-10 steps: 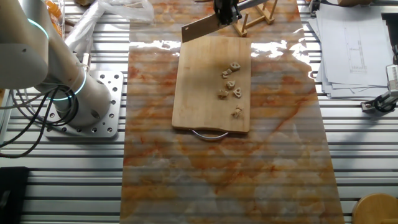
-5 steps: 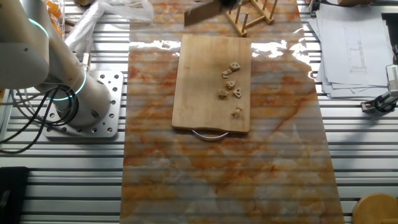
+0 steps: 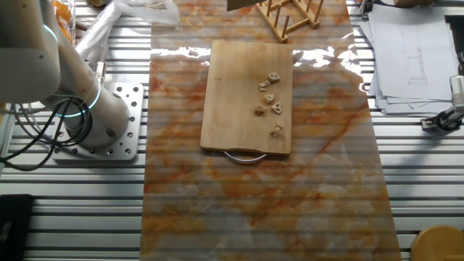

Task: Slice the lotus root

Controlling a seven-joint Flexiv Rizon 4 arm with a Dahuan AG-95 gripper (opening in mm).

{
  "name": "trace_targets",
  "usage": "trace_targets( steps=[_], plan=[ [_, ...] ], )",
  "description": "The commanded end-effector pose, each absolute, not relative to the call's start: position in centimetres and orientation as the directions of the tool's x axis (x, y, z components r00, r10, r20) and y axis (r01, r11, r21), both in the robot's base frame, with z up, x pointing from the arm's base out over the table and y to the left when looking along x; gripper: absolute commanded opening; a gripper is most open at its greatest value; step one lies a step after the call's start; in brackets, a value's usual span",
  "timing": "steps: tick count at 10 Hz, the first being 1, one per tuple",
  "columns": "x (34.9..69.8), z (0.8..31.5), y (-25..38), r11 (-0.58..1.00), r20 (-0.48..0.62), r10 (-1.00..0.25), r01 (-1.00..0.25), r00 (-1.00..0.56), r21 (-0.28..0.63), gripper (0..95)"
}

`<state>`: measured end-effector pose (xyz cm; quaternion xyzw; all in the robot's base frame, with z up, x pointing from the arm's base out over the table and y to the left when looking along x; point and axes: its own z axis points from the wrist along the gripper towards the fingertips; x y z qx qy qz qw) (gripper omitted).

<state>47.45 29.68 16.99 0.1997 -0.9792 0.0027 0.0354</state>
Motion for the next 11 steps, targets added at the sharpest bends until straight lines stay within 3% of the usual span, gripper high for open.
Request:
trace_targets(
  steps=[1,11],
  plan=[
    [48.2,16.8,30.9,0.925,0.076,-0.38,-0.38,-0.922,0.008,0.0],
    [50.7,13.2,34.8,0.929,0.048,-0.369,-0.37,-0.928,-0.016,0.0]
  ],
)
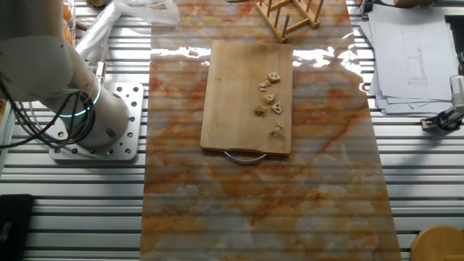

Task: Slice the lotus root

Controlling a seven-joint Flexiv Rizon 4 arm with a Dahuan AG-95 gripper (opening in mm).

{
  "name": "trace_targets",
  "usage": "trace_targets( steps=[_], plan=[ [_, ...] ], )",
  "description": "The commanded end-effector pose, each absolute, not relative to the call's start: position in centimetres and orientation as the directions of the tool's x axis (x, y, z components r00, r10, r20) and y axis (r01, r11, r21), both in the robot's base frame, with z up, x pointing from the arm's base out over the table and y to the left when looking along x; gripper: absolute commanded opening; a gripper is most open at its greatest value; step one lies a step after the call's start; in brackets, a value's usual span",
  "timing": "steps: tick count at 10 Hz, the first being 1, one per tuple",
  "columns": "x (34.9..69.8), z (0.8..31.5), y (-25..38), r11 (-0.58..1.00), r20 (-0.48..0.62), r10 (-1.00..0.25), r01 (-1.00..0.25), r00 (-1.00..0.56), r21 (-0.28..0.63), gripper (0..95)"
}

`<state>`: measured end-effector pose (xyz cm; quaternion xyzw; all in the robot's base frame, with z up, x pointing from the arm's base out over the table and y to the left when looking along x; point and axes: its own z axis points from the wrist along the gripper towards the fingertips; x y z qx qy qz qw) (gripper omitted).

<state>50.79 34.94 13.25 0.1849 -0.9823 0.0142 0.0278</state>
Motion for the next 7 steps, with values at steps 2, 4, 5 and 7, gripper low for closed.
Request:
trace_targets(
  steps=[2,4,5,7],
  plan=[
    [51.07,12.83,35.09,0.929,0.038,-0.37,-0.371,-0.928,-0.017,0.0],
    [51.08,12.81,35.1,0.926,0.043,-0.375,-0.376,-0.926,-0.017,0.0],
    [51.08,12.81,35.1,0.924,0.05,-0.382,-0.383,-0.923,-0.018,0.0],
    [51.08,12.81,35.1,0.918,0.055,-0.396,-0.397,-0.917,-0.013,0.0]
  ],
)
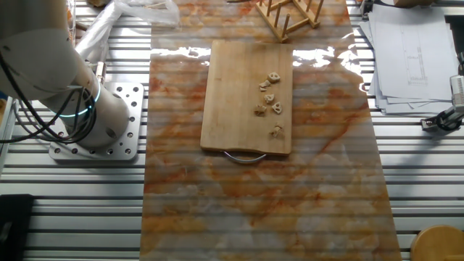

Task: Slice the lotus root

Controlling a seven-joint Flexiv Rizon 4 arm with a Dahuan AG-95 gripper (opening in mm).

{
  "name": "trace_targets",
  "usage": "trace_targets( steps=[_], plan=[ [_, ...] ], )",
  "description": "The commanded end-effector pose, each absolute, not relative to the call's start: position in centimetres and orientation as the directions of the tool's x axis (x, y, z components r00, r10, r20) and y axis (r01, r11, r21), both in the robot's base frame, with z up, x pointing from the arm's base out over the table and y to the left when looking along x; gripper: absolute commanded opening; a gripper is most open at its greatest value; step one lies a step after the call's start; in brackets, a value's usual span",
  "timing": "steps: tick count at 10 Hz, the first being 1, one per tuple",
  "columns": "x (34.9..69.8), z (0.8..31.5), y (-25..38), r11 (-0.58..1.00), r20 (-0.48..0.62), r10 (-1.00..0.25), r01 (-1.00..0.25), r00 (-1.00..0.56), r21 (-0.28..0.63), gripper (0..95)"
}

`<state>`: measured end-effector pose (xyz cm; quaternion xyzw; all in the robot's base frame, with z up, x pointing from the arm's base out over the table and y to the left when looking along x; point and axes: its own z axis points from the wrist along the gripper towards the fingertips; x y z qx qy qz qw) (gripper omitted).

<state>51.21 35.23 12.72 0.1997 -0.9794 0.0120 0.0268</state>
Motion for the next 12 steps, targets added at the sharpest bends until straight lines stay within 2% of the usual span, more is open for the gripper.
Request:
trace_targets(
  steps=[1,4,12],
  plan=[
    [51.08,12.81,35.1,0.908,0.054,-0.418,-0.419,-0.907,-0.012,0.0],
    [51.08,12.81,35.1,0.874,0.04,-0.486,-0.487,-0.873,-0.009,0.0],
    [51.7,12.15,35.48,0.878,0.032,-0.477,-0.478,-0.878,-0.005,0.0]
  ],
)
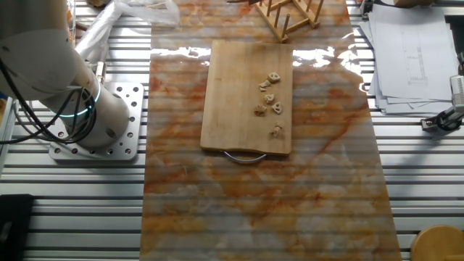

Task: Slice the lotus root

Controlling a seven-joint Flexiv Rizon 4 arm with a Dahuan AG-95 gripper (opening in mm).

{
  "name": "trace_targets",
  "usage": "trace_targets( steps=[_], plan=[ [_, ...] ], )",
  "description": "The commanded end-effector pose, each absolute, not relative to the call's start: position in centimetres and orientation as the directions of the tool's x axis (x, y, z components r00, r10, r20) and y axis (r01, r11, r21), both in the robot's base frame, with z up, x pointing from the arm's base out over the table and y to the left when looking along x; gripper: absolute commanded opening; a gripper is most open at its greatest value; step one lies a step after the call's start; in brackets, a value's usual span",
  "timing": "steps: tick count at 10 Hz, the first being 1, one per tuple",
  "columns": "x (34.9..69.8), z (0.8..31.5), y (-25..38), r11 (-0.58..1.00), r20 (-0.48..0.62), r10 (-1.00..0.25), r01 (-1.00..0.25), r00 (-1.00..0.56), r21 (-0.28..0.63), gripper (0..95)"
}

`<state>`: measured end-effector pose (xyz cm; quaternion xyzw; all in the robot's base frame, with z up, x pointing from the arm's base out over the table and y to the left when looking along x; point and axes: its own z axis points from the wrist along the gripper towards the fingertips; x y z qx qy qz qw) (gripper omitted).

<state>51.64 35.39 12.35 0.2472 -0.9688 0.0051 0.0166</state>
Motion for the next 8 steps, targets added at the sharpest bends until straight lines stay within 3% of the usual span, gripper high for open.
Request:
trace_targets(
  steps=[1,8],
  plan=[
    [51.9,11.8,35.5,0.877,0.028,-0.48,-0.48,-0.877,-0.004,0.0],
    [53.1,10.8,36.6,0.887,0.024,-0.462,-0.462,-0.887,-0.012,0.0]
  ],
)
